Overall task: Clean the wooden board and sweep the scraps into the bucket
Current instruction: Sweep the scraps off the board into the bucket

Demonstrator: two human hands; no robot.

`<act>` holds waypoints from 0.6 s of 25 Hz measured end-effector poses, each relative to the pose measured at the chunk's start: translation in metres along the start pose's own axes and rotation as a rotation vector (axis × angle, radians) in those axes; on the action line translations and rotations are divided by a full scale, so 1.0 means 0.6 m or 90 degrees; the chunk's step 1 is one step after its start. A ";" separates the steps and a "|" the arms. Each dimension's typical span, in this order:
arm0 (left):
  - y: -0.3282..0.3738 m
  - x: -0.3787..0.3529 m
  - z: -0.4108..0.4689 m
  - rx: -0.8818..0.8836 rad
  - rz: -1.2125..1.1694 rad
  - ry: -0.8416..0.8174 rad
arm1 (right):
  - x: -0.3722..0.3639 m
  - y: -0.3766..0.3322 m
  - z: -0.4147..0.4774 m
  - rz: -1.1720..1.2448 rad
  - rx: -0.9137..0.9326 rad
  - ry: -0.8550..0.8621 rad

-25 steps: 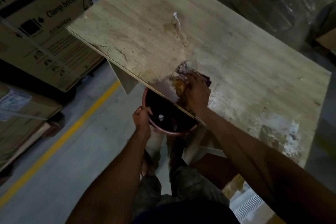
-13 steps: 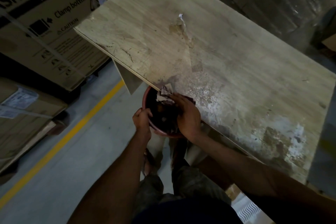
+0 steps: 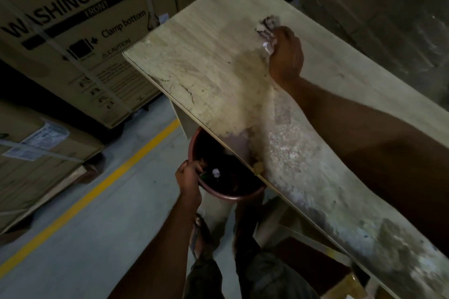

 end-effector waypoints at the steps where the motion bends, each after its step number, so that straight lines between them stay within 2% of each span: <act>1: -0.001 -0.002 0.007 -0.001 -0.002 -0.003 | -0.030 0.008 0.025 -0.003 -0.002 -0.083; 3: -0.002 -0.005 0.016 0.004 -0.002 0.001 | -0.075 0.010 0.037 -0.003 0.027 -0.223; 4: -0.002 -0.005 0.022 0.005 -0.006 0.006 | -0.087 0.009 0.029 -0.005 0.042 -0.243; 8: -0.003 -0.005 0.027 0.003 -0.036 0.012 | -0.106 -0.003 -0.057 -0.059 0.021 -0.225; 13: 0.005 0.004 0.012 0.014 -0.036 0.002 | -0.096 -0.051 -0.247 -0.028 0.117 -0.174; 15: 0.002 0.018 0.006 0.018 -0.029 -0.002 | -0.094 -0.077 -0.323 -0.017 0.117 -0.176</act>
Point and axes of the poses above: each hand's wrist, its own z-axis towards the middle knuckle, its own x-axis out of the back of the hand, y = z × x, the point moved 5 cm from there along z, towards the middle knuckle, and after that the axes turned 8 degrees about -y, right-handed, at the moved point
